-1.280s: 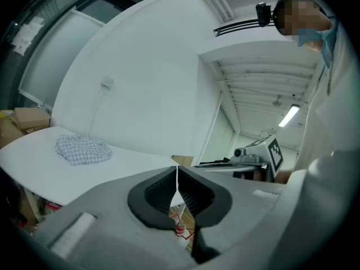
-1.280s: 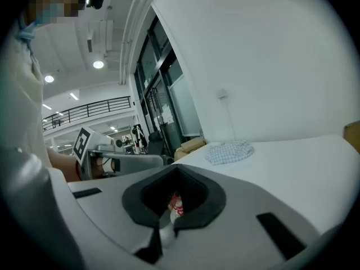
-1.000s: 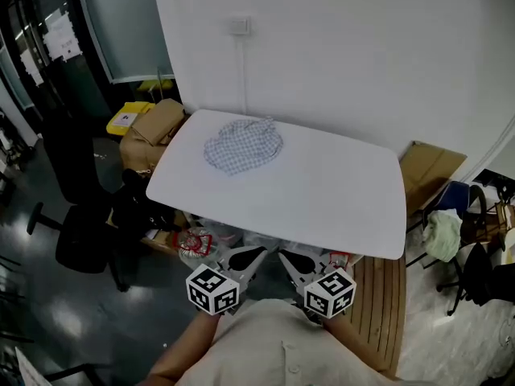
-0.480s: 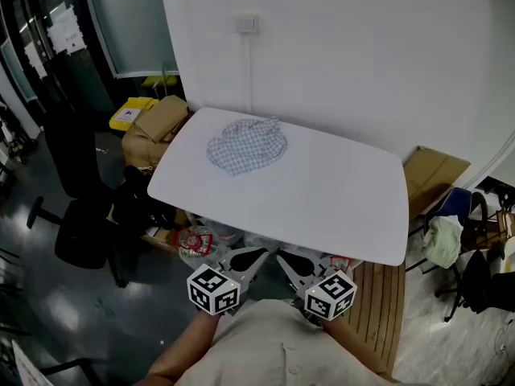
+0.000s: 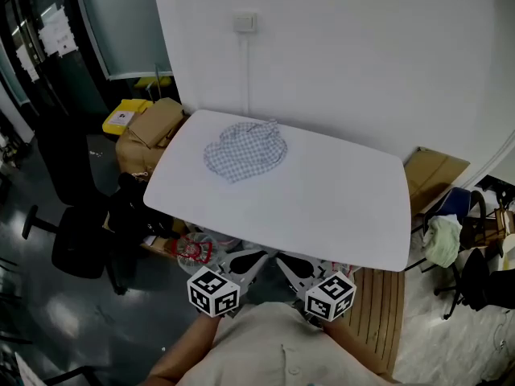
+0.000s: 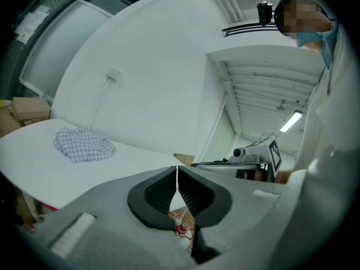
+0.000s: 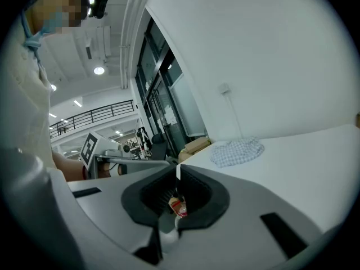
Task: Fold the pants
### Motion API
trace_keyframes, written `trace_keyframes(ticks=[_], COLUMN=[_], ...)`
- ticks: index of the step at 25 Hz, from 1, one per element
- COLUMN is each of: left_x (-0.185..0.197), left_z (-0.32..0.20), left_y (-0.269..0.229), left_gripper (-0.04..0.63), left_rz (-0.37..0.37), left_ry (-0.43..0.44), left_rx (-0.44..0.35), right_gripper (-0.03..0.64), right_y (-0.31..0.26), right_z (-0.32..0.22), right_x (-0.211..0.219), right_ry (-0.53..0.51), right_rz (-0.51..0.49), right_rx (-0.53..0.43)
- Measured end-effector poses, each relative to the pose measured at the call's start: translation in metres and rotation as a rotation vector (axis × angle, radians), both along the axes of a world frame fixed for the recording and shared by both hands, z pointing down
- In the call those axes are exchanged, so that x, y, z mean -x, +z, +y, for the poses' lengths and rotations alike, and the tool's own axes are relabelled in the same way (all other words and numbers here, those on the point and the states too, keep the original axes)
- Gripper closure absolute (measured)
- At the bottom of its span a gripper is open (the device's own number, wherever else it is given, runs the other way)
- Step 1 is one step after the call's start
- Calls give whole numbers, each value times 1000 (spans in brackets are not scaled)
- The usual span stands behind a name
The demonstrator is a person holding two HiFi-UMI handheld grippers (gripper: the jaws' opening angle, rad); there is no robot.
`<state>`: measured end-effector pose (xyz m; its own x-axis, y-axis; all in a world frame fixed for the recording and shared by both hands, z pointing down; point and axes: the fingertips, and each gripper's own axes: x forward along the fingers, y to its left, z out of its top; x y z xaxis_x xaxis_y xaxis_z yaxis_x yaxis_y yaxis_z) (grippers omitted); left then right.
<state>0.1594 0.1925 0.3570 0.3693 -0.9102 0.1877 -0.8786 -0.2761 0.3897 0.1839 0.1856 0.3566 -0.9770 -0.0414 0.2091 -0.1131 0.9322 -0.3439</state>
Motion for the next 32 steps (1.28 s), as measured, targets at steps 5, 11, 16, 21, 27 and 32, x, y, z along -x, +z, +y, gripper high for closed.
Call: trace_keyframes(ticks=[5, 11, 16, 21, 27, 32], left_x=[41, 100, 154, 196, 231, 256], left_z=[-21, -53, -81, -98, -117, -136], left_y=[5, 13, 21, 30, 46, 55], left_gripper=[581, 581, 581, 581, 581, 581], left_rz=[20, 51, 61, 64, 73, 50], left_ry=[10, 29, 59, 86, 76, 33], left_rx=[6, 16, 19, 31, 53, 65], right_gripper=[598, 598, 598, 598, 594, 567], right_y=[5, 16, 23, 29, 43, 54], right_z=[-19, -45, -73, -96, -116, -140], right_x=[36, 90, 142, 180, 205, 225], right_ry=[11, 3, 26, 56, 31, -25], right_rz=[17, 61, 74, 93, 148, 200], right_rx=[12, 38, 56, 61, 49, -7])
